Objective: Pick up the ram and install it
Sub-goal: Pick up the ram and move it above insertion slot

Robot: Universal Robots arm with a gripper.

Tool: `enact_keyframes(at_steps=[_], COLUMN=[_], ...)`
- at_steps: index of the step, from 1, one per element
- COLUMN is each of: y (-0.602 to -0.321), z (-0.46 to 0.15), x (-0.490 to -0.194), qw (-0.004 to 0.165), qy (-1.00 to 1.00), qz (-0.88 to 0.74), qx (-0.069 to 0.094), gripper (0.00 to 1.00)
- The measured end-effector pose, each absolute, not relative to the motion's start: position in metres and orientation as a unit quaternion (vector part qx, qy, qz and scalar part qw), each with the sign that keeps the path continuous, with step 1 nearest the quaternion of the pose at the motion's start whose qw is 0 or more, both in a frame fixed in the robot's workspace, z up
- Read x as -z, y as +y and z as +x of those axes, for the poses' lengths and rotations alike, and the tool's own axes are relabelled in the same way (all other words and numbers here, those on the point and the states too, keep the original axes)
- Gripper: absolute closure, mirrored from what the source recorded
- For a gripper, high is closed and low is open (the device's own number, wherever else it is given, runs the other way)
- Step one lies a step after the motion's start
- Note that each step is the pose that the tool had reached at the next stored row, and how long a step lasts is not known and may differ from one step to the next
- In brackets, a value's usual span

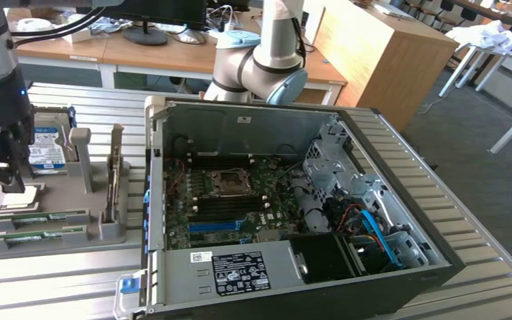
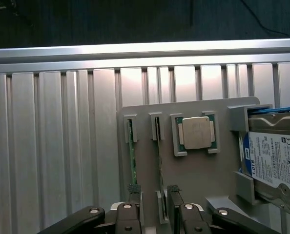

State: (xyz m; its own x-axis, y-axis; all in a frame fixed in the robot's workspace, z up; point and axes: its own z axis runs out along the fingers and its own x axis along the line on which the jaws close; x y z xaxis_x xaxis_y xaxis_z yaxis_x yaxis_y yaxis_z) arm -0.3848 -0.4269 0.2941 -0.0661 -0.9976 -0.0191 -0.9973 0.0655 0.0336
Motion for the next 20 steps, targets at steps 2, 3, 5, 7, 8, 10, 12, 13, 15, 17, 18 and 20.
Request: enact_keyframes(at_steps=[2,3,5,7,8,10,12,13,15,17,18,20], y=[-0.427,-0.427,-0.427,-0.427,-0.427,-0.427,-0.427,-0.427,-0.427,-0.427,-0.427,-0.427], z=[-0.385,-0.385,-0.385,-0.385,-0.385,-0.385,-0.385,-0.385,-0.385,-0.385,-0.385,-0.385], x=[-0.292,-0.291,-0.288,-0.286,-0.285,-0.282,-0.280,-0.279,-0.276,-0.274,-0.272,-0.270], qw=[0.005,0.005,0.005,0.005,0.005,0.005,0.005,0.005,0.005,0.005,0.005,0.005], qy=[-0.729,-0.729,-0.728,-0.728,-0.727,-0.727,-0.726,-0.725,-0.725,-0.724,-0.724,-0.723], qz=[0.684,0.684,0.685,0.686,0.686,0.687,0.688,0.688,0.689,0.690,0.690,0.691], qx=[0.019,0.019,0.019,0.019,0.019,0.019,0.019,0.018,0.018,0.018,0.018,0.018], gripper=[0.64,0.64,0.64,0.64,0.64,0.64,0.64,0.64,0.64,0.64,0.64,0.64])
